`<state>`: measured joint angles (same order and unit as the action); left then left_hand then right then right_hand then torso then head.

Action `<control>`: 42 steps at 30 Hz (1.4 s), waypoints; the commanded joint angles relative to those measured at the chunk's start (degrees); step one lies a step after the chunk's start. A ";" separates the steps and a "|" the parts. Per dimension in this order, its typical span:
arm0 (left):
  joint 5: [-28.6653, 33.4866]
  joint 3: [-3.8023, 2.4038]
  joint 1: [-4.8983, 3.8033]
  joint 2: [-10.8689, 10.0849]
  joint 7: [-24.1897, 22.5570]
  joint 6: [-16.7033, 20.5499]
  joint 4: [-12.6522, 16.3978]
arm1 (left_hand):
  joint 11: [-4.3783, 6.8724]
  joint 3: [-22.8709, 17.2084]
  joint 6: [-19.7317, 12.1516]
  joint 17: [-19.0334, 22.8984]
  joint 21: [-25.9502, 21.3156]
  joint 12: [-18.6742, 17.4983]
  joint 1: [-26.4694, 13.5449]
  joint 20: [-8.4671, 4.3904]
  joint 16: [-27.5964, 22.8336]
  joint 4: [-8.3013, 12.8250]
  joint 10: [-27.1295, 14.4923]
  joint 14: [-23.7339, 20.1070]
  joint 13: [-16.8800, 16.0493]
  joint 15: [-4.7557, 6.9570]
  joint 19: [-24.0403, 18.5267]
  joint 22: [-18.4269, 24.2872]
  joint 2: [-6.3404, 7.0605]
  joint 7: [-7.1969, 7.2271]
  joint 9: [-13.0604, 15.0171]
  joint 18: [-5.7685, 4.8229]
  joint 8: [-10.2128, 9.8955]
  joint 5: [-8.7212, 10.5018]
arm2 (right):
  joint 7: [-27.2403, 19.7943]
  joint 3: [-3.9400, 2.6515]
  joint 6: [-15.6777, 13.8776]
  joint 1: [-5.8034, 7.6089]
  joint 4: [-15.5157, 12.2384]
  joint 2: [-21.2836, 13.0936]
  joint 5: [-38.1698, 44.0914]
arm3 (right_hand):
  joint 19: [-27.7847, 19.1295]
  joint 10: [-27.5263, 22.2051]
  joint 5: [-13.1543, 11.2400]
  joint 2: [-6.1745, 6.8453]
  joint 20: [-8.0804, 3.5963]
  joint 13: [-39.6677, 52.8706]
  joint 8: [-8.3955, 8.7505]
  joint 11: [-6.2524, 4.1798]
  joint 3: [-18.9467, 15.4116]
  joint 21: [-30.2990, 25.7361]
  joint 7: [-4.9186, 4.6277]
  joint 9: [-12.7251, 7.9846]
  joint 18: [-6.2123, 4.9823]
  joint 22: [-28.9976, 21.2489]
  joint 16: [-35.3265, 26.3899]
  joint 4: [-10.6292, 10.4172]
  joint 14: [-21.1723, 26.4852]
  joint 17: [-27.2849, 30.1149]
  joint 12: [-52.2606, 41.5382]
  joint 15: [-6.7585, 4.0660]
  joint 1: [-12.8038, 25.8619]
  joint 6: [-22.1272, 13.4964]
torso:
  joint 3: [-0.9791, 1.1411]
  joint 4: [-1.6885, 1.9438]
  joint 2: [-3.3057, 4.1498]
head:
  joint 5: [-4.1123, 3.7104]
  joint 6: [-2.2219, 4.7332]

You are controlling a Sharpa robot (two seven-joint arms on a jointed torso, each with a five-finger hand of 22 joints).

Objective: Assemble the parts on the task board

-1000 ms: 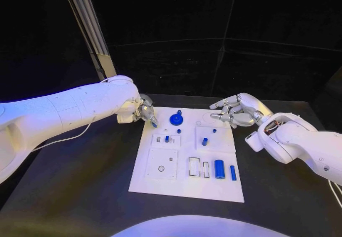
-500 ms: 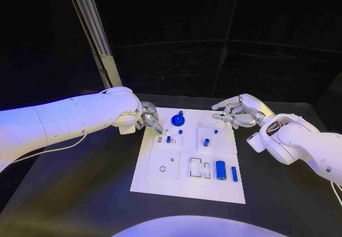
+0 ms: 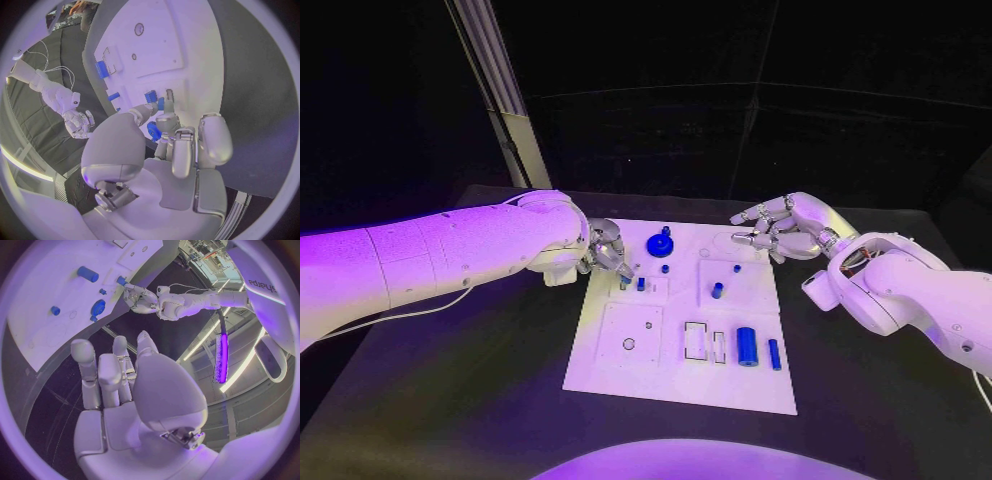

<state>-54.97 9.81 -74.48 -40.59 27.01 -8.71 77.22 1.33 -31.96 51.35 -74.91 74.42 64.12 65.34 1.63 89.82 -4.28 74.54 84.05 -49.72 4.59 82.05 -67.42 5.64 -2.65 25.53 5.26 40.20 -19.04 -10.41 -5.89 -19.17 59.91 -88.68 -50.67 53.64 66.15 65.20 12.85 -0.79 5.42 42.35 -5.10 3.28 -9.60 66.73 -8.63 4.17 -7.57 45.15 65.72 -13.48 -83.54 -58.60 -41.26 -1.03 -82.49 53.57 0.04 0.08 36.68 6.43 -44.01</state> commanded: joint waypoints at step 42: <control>-0.60 0.34 0.18 -0.37 2.19 -4.08 -0.40 | 0.29 -6.80 0.52 -15.09 0.05 -0.71 0.17 -0.11 0.18 6.80 0.16 5.95 0.73 0.21 0.27 0.13 -0.36 -0.04 -0.04 -0.51 0.26 -0.29 | -0.38 -0.03 0.17 0.08 0.15 0.31 -0.07 | -0.32 -0.22 -0.51 -0.42 0.06 -0.13 0.10 0.35 -0.46 -0.47 -0.15 -0.06 -0.79 -0.23 -0.54 -0.05 -0.22 0.01 -0.34 0.24 -0.25 -0.17 | -0.01 0.07 0.02 | -0.08 -0.61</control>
<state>-55.11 10.01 -74.41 -40.92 28.60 -11.67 76.89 1.31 -31.95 51.51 -74.91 74.40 63.66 65.42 1.63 89.82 -4.26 74.53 84.05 -49.04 4.60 82.05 -67.34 5.56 -2.65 25.39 5.26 40.24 -19.02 -10.41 -5.89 -19.17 59.90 -88.47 -50.40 53.64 66.15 65.20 12.64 -0.79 5.42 42.30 -5.10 3.28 -9.72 66.50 -8.63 4.17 -7.58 45.00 65.35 -13.61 -83.54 -58.57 -41.26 -1.03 -82.49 53.57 0.04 0.15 36.70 6.33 -44.60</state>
